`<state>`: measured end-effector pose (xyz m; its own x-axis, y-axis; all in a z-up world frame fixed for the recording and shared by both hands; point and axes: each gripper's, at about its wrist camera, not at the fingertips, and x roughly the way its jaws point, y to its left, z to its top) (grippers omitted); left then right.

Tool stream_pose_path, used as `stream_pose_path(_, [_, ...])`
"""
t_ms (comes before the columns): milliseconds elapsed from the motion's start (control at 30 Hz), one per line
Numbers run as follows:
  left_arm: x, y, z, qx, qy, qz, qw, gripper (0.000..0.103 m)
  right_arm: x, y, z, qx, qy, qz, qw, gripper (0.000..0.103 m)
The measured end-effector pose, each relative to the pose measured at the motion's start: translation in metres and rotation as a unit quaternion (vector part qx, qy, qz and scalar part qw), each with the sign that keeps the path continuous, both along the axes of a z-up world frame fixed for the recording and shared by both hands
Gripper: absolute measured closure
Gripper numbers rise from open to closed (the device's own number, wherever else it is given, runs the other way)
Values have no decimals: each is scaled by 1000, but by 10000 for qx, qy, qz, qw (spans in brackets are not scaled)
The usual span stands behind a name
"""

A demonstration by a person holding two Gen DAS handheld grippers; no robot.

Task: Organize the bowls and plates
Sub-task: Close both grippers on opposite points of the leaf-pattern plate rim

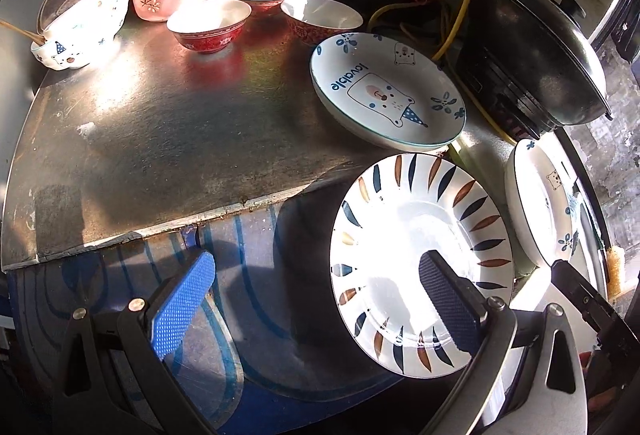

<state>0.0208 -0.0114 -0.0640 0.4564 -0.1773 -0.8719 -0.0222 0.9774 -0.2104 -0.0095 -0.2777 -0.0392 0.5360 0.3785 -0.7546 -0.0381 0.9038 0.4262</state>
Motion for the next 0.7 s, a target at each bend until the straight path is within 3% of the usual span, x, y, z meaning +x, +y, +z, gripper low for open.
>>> stream_pose_path(267, [9,-1,-20,-356,188,-241,9989,4,9,-7,-33,342,498,-107,9981,53])
stream_pose_path(467, [21,2,-34,-707,263,-387,9964,20,15,-14,-52,343,737,-239,9964,63])
stream_pose_path(500, [23,1,-36,-743,266,-439,9959,28,17,-15,-55,368,770,-239,9961,67])
stream_pose_path(567, [27,-1,-41,-772,321,-543,9950,55,18,-16,-59,400,798,-229,9957,70])
stream_pose_path(600, [29,-2,-44,-781,370,-599,9945,74,19,-16,-61,434,811,-215,9955,73])
stream_pose_path(633, [31,-3,-46,-816,401,-659,9937,80,19,-16,-63,462,826,-208,9953,74])
stream_pose_path(700, [34,-5,-48,-915,410,-758,9921,83,21,-16,-65,504,853,-208,9949,75])
